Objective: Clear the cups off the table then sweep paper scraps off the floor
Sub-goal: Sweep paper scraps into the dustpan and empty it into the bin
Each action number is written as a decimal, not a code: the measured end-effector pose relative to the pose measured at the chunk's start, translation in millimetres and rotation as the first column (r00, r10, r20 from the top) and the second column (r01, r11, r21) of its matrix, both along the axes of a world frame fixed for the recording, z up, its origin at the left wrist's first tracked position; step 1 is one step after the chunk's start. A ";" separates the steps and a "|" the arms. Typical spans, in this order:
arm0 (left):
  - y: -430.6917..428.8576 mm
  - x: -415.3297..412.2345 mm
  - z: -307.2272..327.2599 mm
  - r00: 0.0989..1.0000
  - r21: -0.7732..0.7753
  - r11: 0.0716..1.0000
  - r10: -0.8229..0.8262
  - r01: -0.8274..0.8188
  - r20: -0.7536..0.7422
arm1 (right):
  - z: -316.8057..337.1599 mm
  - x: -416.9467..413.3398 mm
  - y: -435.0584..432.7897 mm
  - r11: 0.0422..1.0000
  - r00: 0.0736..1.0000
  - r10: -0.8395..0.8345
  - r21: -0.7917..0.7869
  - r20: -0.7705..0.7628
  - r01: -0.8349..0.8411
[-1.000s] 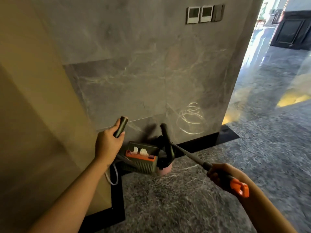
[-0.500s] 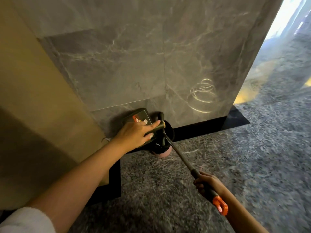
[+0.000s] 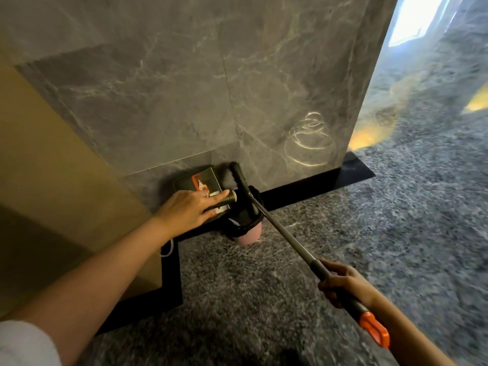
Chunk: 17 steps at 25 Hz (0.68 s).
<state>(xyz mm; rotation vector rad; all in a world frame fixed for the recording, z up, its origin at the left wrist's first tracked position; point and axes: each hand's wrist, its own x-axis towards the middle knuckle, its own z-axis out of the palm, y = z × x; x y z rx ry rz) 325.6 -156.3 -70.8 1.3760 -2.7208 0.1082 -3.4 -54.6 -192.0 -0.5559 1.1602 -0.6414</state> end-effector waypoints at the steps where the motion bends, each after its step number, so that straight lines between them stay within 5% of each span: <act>1: 1.2 -0.8 2.9 1.000 0.021 1.000 -0.006 0.006 0.011 | -3.6 -2.7 4.4 1.000 1.000 -0.008 0.007 -0.004 0.008; 5: 7.0 -4.3 -0.7 0.968 -0.075 0.973 -0.208 0.220 0.141 | -20.3 -2.0 13.1 0.998 0.998 -0.050 0.042 0.027 0.048; 10: 28.8 -14.3 -33.3 0.868 0.202 0.948 -0.309 0.247 0.389 | -24.6 3.5 21.7 1.000 1.000 -0.010 0.022 -0.003 0.010; 17: 40.5 -13.0 -40.3 0.801 0.274 0.928 -0.360 0.253 0.479 | -25.7 -0.4 31.6 0.987 0.983 -0.153 0.059 0.100 0.148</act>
